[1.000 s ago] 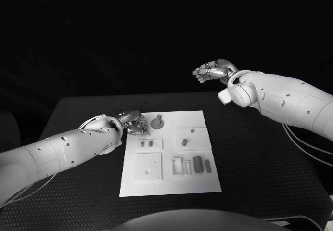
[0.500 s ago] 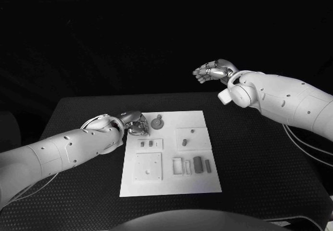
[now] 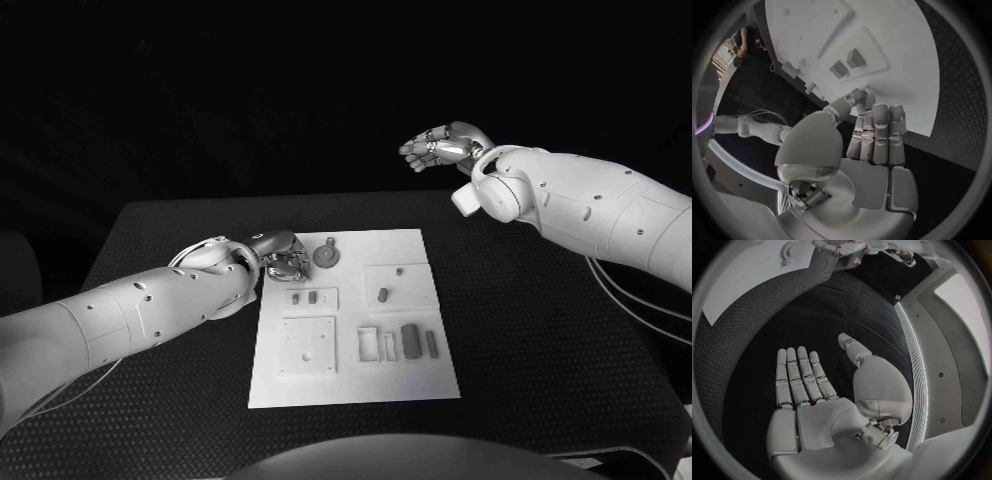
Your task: Assemble the parts on the task board
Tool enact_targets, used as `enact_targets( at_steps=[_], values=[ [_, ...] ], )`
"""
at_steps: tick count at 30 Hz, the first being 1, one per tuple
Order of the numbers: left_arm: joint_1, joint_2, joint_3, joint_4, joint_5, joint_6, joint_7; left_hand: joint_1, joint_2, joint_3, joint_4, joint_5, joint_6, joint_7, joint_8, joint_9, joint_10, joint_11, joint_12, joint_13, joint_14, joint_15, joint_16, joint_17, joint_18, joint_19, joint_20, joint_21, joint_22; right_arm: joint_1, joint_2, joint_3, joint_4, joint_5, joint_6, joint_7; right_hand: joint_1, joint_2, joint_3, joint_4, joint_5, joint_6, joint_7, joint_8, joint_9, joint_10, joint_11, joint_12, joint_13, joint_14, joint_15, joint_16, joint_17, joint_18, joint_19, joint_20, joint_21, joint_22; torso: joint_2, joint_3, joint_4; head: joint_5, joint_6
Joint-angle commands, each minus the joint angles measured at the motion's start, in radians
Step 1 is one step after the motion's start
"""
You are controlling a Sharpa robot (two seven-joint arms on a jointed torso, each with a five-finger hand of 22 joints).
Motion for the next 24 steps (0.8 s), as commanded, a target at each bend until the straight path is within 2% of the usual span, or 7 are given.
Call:
enact_targets(
  at_steps=[1,14,18,24],
  values=[
    [0.001,0.006,0.0,-0.002,-0.009,0.023,-0.002,0.003,0.012,0.005,-0.002,0.002,0.008,-0.001,0.002,0.001,0.009,0.0,0.003,0.002,0.0,-0.008,0.006,0.001,0.017,0.003,-0.051,0.004,0.001,0.0,0.001,0.001,0.002,-0.001,0.009,0.007,0.008,-0.002,0.001,0.007,0.003,-0.005,0.021,0.004,-0.001,0.005,0.0,-0.003,0.002,-0.003,0.003,-0.004,-0.001,-0.012,0.004,-0.001,-0.007,0.002,0.0,-0.0002,-0.0001,0.0,-0.002],
    [0.0,0.019,-0.001,-0.017,-0.018,0.035,-0.005,0.003,0.012,0.005,-0.002,0.001,0.008,-0.001,0.002,0.001,0.009,0.0,0.001,0.002,0.0,-0.008,0.006,0.001,0.017,0.003,-0.052,0.004,0.002,0.0,0.001,0.001,0.003,-0.001,0.009,0.007,0.008,-0.002,0.001,0.007,0.003,-0.005,0.021,0.004,-0.001,0.006,-0.001,-0.004,0.002,-0.003,0.003,-0.004,-0.001,-0.012,0.004,-0.001,-0.008,0.002,0.0,0.0003,0.0001,-0.002,-0.003],
    [0.0,0.023,-0.002,-0.021,-0.037,0.042,-0.01,0.003,0.012,0.005,-0.002,0.001,0.007,-0.001,0.002,0.001,0.009,0.0,0.001,0.002,0.0,-0.008,0.006,0.001,0.017,0.003,-0.052,0.004,0.003,0.0,0.001,0.001,0.003,0.0,0.009,0.007,0.008,-0.002,0.001,0.007,0.003,-0.005,0.021,0.004,-0.002,0.006,-0.001,-0.004,0.002,-0.003,0.003,-0.004,-0.001,-0.012,0.005,-0.001,-0.008,0.002,0.0,-0.0008,-0.0003,-0.003,-0.004],
    [0.0,0.023,-0.003,-0.025,-0.066,0.049,-0.027,0.005,0.013,0.005,-0.003,0.001,0.007,-0.001,0.002,0.0,0.009,0.0,0.0,0.002,0.001,-0.008,0.008,0.002,0.017,0.004,-0.052,0.006,0.004,0.0,0.001,0.001,0.003,0.0,0.008,0.007,0.008,-0.002,0.001,0.008,0.003,-0.005,0.021,0.004,-0.002,0.006,-0.001,-0.004,0.002,-0.003,0.003,-0.004,-0.001,-0.012,0.005,-0.001,-0.009,0.003,0.0,-0.0002,0.0001,-0.003,-0.005]
  ],
)
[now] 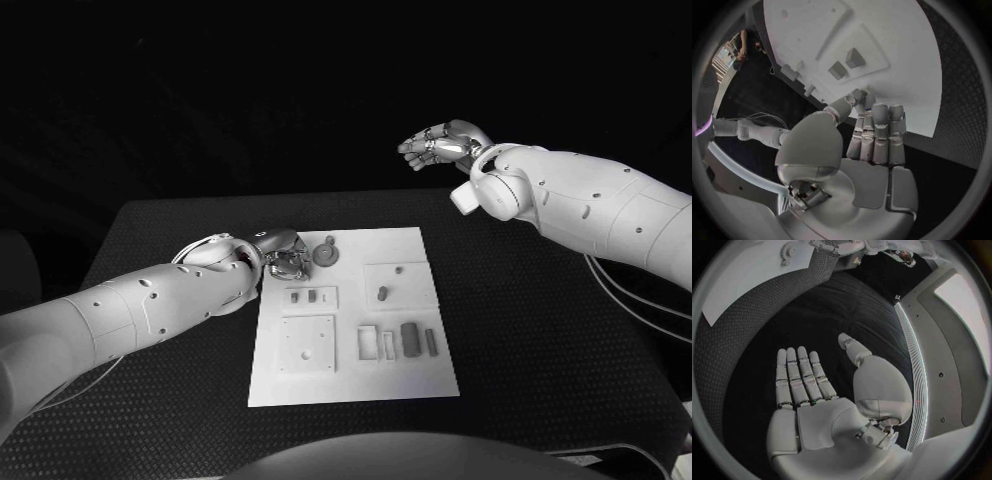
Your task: Assemble the parts on the task board
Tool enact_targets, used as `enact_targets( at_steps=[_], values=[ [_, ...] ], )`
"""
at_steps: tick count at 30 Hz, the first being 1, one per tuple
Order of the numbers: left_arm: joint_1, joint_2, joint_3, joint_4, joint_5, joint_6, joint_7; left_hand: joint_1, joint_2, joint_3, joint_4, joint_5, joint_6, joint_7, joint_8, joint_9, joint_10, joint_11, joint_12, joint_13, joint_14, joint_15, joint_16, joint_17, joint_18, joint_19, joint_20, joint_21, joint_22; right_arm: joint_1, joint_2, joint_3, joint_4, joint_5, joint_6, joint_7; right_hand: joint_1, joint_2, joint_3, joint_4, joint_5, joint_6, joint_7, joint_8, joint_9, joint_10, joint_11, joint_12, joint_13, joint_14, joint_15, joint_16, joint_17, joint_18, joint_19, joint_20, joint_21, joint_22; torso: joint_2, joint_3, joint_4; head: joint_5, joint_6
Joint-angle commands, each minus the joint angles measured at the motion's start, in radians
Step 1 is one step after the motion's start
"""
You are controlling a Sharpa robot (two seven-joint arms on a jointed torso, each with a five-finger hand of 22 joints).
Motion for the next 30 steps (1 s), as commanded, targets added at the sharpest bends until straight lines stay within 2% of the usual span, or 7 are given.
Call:
enact_targets(
  at_steps=[1,12,20,30],
  values=[
    [-0.003,0.002,-0.003,-0.003,-0.04,0.033,-0.024,0.002,0.008,0.005,-0.003,0.007,0.008,0.003,0.003,0.001,0.007,-0.003,0.001,-0.001,0.004,-0.007,0.009,0.003,0.017,0.005,-0.052,0.007,0.003,0.0,0.0,0.001,0.002,0.0,0.009,0.007,0.008,-0.002,0.001,0.008,0.003,-0.005,0.021,0.004,-0.001,0.006,-0.001,-0.004,0.002,-0.003,0.003,-0.004,-0.001,-0.012,0.005,-0.001,-0.005,0.002,0.0,0.0002,0.0005,-0.001,-0.001],
    [-0.003,0.002,-0.004,0.008,-0.049,0.088,-0.011,0.004,0.008,0.005,-0.003,0.007,0.009,0.002,0.004,0.001,0.009,-0.003,0.0,-0.001,0.005,-0.007,0.014,0.005,0.018,0.006,-0.053,0.009,0.006,0.0,0.0,0.001,0.007,0.0,0.01,0.006,0.008,-0.002,0.0,0.008,0.003,-0.005,0.021,0.004,-0.002,0.006,-0.001,-0.004,0.002,-0.003,0.003,-0.004,-0.001,-0.012,0.005,-0.001,-0.006,0.002,0.0,-0.0006,0.0005,-0.005,-0.005],
    [-0.003,-0.001,-0.004,0.015,-0.046,0.069,0.016,0.003,0.007,0.003,-0.003,0.007,0.01,0.002,0.005,0.001,0.012,-0.004,0.0,0.0,0.005,-0.008,0.016,0.007,0.018,0.005,-0.053,0.01,0.008,0.0,-0.001,0.001,0.007,0.0,0.01,0.006,0.008,-0.002,0.0,0.008,0.003,-0.005,0.021,0.004,-0.002,0.006,-0.001,-0.005,0.002,-0.003,0.003,-0.004,-0.001,-0.012,0.005,-0.001,-0.006,0.002,0.0,-0.0008,0.0013,-0.006,-0.008],
    [-0.003,0.003,-0.006,0.016,-0.045,0.055,0.018,0.003,0.007,0.002,-0.003,0.009,0.011,0.002,0.005,0.001,0.013,-0.004,-0.001,0.0,0.004,-0.008,0.017,0.007,0.018,0.005,-0.053,0.01,0.009,0.0,-0.002,0.001,0.007,0.0,0.009,0.006,0.008,-0.002,0.0,0.008,0.003,-0.005,0.02,0.004,-0.002,0.006,-0.001,-0.005,0.002,-0.003,0.003,-0.004,-0.001,-0.012,0.006,-0.001,-0.007,0.003,0.0,0.0001,0.0003,-0.004,-0.006]
  ],
)
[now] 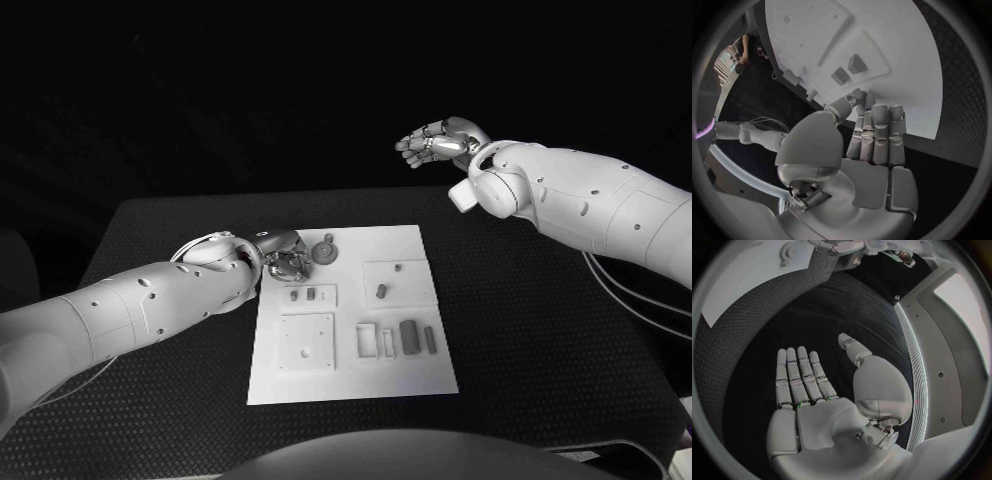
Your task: Assemble the parts on the task board
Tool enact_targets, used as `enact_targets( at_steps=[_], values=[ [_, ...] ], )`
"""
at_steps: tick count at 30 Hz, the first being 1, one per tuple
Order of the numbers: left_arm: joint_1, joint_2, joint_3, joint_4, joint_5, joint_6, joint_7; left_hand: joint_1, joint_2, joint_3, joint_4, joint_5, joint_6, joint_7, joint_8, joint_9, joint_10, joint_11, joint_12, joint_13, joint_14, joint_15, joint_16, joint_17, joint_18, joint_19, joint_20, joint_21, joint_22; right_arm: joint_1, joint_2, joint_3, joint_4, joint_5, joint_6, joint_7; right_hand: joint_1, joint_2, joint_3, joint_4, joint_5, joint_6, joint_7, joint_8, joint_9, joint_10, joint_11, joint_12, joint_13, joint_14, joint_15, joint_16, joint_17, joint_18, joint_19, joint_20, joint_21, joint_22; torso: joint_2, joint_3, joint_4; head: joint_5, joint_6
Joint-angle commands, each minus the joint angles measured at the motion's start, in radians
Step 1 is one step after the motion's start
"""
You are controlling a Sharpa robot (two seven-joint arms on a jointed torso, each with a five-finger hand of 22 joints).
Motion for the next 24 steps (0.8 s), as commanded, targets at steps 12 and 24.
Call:
enact_targets(
  at_steps=[12,24],
  values=[
    [-0.006,0.026,-0.018,-0.024,-0.052,0.055,-0.04,0.003,0.004,0.002,0.0,0.006,0.002,0.002,0.001,0.0,0.008,0.002,0.0,0.001,-0.004,-0.006,0.008,0.002,0.012,0.004,-0.054,0.006,0.004,0.0,0.001,0.001,0.002,0.0,0.009,0.007,0.008,-0.001,0.0,0.009,0.003,-0.005,0.021,0.004,-0.002,0.006,-0.001,-0.005,0.002,-0.003,0.003,-0.004,-0.002,-0.012,0.006,-0.001,-0.008,0.002,0.001,0.0002,-0.0024,0.0,0.003],
    [-0.008,0.026,-0.021,-0.024,-0.036,0.04,-0.023,0.0,0.003,0.001,0.002,0.004,-0.002,0.004,-0.002,-0.003,0.006,0.003,-0.003,0.001,-0.009,-0.004,0.009,0.002,0.011,0.003,-0.053,0.007,0.007,0.0,0.0,0.001,0.002,0.0,0.009,0.007,0.008,-0.001,0.0,0.009,0.003,-0.005,0.021,0.004,-0.002,0.006,-0.001,-0.006,0.002,-0.003,0.003,-0.004,-0.002,-0.012,0.006,-0.001,-0.009,0.003,0.0,0.0,-0.0008,-0.004,0.002]
  ],
)
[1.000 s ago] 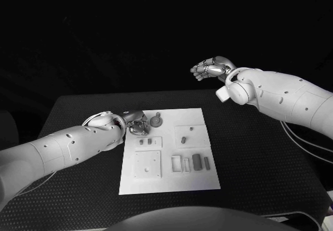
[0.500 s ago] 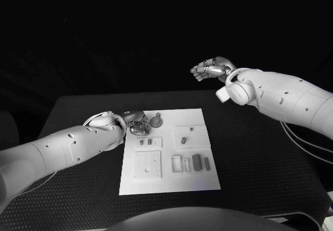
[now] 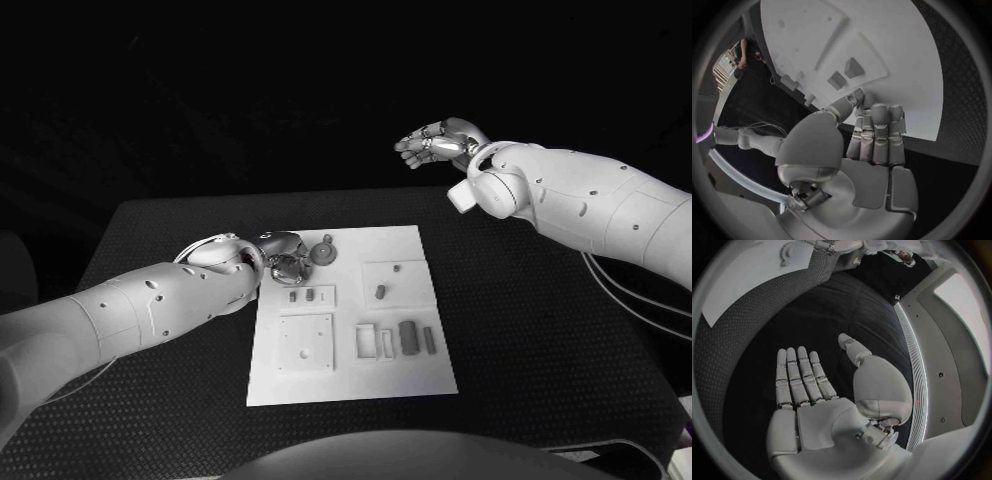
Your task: Assemble the parts on the task board
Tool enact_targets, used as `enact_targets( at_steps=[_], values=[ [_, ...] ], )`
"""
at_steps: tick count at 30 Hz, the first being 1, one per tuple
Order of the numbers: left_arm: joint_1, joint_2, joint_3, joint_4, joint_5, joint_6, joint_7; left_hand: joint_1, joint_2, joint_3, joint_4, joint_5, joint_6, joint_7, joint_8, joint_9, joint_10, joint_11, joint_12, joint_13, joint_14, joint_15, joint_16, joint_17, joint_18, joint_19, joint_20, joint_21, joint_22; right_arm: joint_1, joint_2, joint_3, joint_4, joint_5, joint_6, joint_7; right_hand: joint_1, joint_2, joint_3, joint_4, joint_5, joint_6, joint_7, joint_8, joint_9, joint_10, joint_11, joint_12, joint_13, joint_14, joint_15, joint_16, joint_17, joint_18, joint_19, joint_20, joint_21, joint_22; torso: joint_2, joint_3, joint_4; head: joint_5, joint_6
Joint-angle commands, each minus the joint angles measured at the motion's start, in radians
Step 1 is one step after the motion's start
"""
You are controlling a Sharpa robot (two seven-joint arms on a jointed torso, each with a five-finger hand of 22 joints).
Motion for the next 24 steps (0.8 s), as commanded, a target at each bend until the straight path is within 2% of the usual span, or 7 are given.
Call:
enact_targets(
  at_steps=[1,8,10,11,14,19,24],
  values=[
    [-0.009,0.002,-0.005,0.002,-0.002,0.028,-0.009,-0.003,0.009,0.001,0.006,-0.005,-0.001,0.009,0.003,0.0,0.001,0.007,-0.008,-0.001,-0.006,0.0,0.005,0.001,0.013,0.002,-0.052,0.003,0.002,0.0,0.0,0.0,0.001,0.0,0.009,0.007,0.008,-0.001,0.0,0.003,0.003,-0.005,0.021,0.004,-0.001,0.007,-0.001,-0.006,0.002,-0.003,0.003,-0.004,-0.002,-0.012,0.006,-0.001,-0.005,0.002,-0.001,-0.0003,0.0006,-0.003,-0.001],
    [-0.009,-0.001,-0.005,0.0,0.019,-0.003,-0.004,-0.003,0.006,0.001,0.005,-0.006,-0.016,0.015,-0.005,-0.005,0.0,0.008,-0.01,0.0,-0.009,0.0,0.009,0.003,0.013,0.001,-0.052,0.002,0.005,0.0,-0.001,0.0,0.001,0.0,0.009,0.007,0.008,-0.001,0.0,0.003,0.003,-0.005,0.021,0.004,-0.001,0.007,-0.001,-0.006,0.002,-0.003,0.003,-0.004,-0.002,-0.012,0.006,-0.002,-0.005,0.002,-0.001,-0.0007,0.0015,-0.002,0.0],
    [-0.009,-0.001,-0.005,-0.001,0.02,-0.004,-0.006,0.001,-0.001,0.002,0.005,-0.006,-0.037,0.02,-0.017,-0.011,0.0,0.008,-0.011,0.0,-0.01,0.0,0.009,0.003,0.014,0.001,-0.052,0.002,0.006,0.0,-0.001,0.0,0.001,0.0,0.009,0.007,0.008,-0.001,0.0,0.003,0.003,-0.005,0.021,0.004,-0.001,0.007,-0.001,-0.006,0.002,-0.003,0.003,-0.004,-0.002,-0.012,0.006,-0.002,-0.005,0.002,-0.001,-0.0011,0.0016,-0.002,0.0],
    [-0.009,-0.001,-0.005,-0.001,0.021,-0.005,-0.007,0.004,-0.009,0.002,0.005,-0.006,-0.07,0.018,-0.034,-0.019,-0.004,0.009,-0.014,-0.001,-0.012,0.001,0.01,0.003,0.014,0.001,-0.052,0.002,0.007,0.0,-0.001,0.0,0.001,0.0,0.01,0.007,0.008,-0.001,0.0,0.003,0.003,-0.005,0.021,0.004,-0.001,0.007,-0.001,-0.006,0.002,-0.003,0.003,-0.004,-0.002,-0.012,0.006,-0.001,-0.005,0.002,-0.001,-0.0011,0.0017,-0.002,0.0],
    [-0.009,-0.002,-0.005,-0.003,0.022,-0.012,-0.01,0.005,-0.017,0.001,0.005,-0.007,-0.101,0.019,-0.05,-0.029,-0.009,0.012,-0.018,-0.002,-0.016,0.004,0.01,0.003,0.013,-0.001,-0.05,0.001,0.008,0.0,-0.002,0.0,0.001,0.0,0.01,0.007,0.008,-0.002,0.0,0.003,0.003,-0.005,0.021,0.004,-0.001,0.007,-0.001,-0.006,0.002,-0.003,0.003,-0.004,-0.002,-0.012,0.006,-0.001,-0.006,0.002,0.0,-0.0007,0.0012,-0.001,0.001],
    [-0.009,-0.004,-0.005,-0.004,0.025,-0.013,-0.017,0.01,-0.026,0.0,0.006,-0.007,-0.154,0.006,-0.073,-0.044,-0.011,0.013,-0.021,-0.001,-0.019,0.006,0.013,0.003,0.013,-0.001,-0.047,0.0,0.012,-0.001,-0.004,0.0,0.003,0.0,0.006,0.007,0.008,-0.002,0.0,0.003,0.003,-0.005,0.021,0.004,-0.001,0.006,-0.001,-0.006,0.002,-0.003,0.003,-0.004,-0.002,-0.012,0.006,-0.002,-0.006,0.002,-0.001,-0.0009,0.0011,-0.001,0.001],
    [-0.009,-0.007,-0.005,-0.002,0.025,-0.024,-0.017,0.012,-0.037,-0.003,0.005,-0.007,-0.169,0.002,-0.078,-0.048,-0.012,0.014,-0.021,0.0,-0.019,0.006,0.015,0.002,0.014,-0.001,-0.047,0.0,0.014,-0.002,-0.005,0.0,0.004,0.0,0.005,0.007,0.009,-0.003,0.0,0.002,0.003,-0.006,0.021,0.004,-0.002,0.006,-0.001,-0.006,0.001,-0.002,0.003,-0.004,-0.002,-0.012,0.007,-0.002,-0.006,0.003,0.0,-0.0003,0.0009,0.0,0.001]
  ],
)
